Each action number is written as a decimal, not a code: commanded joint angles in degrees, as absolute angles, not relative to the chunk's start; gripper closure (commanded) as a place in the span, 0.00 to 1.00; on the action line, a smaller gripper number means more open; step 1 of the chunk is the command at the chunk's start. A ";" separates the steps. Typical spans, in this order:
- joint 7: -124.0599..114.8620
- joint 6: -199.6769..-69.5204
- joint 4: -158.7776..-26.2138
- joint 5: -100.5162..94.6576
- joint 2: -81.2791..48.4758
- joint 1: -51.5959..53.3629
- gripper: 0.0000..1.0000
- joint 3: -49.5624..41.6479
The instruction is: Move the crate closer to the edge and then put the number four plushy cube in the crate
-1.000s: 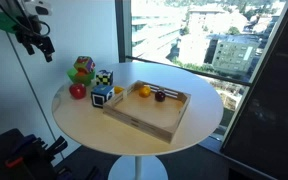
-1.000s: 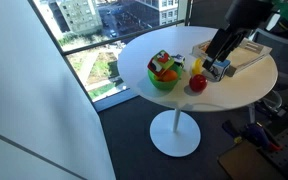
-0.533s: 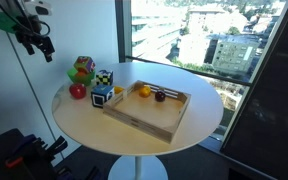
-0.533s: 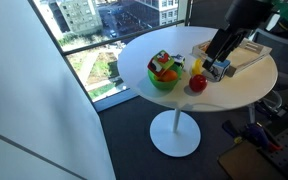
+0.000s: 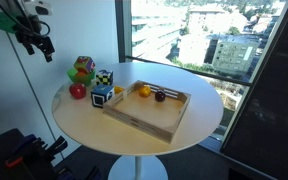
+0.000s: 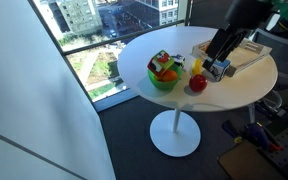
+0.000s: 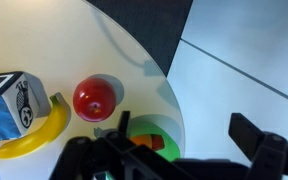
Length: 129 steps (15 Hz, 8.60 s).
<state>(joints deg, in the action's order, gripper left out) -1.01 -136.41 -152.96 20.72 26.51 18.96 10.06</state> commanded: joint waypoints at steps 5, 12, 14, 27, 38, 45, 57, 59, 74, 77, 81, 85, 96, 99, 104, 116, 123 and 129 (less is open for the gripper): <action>1.18 -134.98 -150.69 19.31 24.32 16.81 0.00 7.93; 7.40 -134.60 -146.42 18.57 18.97 13.32 0.00 3.90; 8.59 -134.13 -145.42 18.20 17.68 12.39 0.00 3.29; 10.83 -128.32 -145.36 13.43 17.74 5.15 0.00 -0.87; 19.38 -127.50 -146.76 2.22 17.71 0.95 0.00 -4.07; 21.98 -129.32 -147.07 -5.12 16.94 -0.18 0.00 -5.07; 21.34 -129.37 -146.91 -5.16 16.01 0.01 0.00 -4.95; 22.01 -129.91 -146.81 -5.26 15.00 -0.06 0.00 -5.16; 27.41 -141.43 -145.70 -5.10 3.28 -2.02 0.00 -6.17; 29.00 -142.03 -145.49 -4.78 1.76 -2.51 0.00 -6.18; 30.76 -143.62 -145.18 -4.80 -0.23 -2.87 0.00 -6.00; 32.04 -145.53 -144.83 -4.42 -2.16 -3.18 0.00 -5.72; 37.68 -148.90 -144.39 -0.22 -5.17 -4.25 0.00 -4.51; 38.99 -148.55 -144.47 1.38 -5.05 -4.46 0.00 -4.23; 40.25 -147.98 -144.78 2.84 -4.69 -4.59 0.00 -4.02; 40.69 -148.43 -145.58 2.87 -5.14 -4.47 0.00 -3.31; 40.75 -148.41 -146.24 2.56 -5.49 -4.48 0.00 -2.75; 39.42 -149.46 -148.20 1.10 -3.84 -4.09 0.00 -2.49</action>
